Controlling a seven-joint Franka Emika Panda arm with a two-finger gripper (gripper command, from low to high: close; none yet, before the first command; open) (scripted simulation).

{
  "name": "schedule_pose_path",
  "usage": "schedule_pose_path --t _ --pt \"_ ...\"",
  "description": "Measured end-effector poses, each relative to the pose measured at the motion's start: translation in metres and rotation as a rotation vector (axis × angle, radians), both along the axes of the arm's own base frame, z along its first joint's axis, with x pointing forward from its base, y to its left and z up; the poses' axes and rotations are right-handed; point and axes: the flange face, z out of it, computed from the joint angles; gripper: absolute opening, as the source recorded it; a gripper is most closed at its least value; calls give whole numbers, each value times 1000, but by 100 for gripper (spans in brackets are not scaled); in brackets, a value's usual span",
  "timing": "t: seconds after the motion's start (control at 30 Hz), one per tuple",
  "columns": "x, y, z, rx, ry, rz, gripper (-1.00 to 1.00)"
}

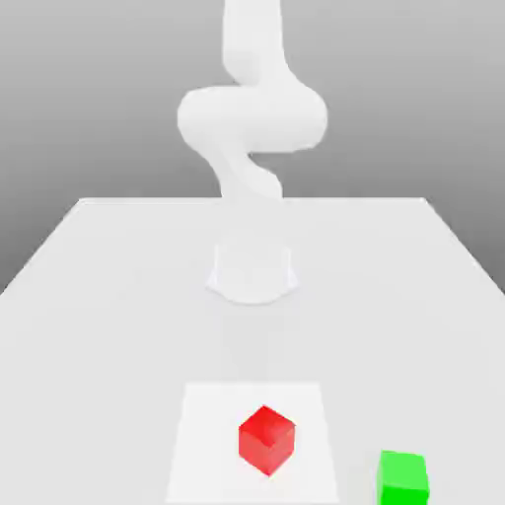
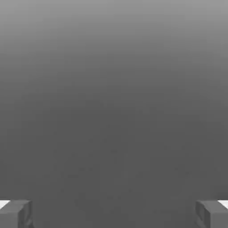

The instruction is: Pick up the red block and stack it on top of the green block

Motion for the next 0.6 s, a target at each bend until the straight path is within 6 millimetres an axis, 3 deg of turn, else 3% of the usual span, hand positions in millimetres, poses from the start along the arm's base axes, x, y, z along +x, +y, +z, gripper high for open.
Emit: schedule_pose_path --t 0.13,0.3,0.43,0.6 --pt "46 3 -81 -55 128 132 0" --pt "80 10 -185 -123 276 294 0" --pt "89 17 -269 -177 392 425 0" --pt "78 22 -371 -247 536 593 0"
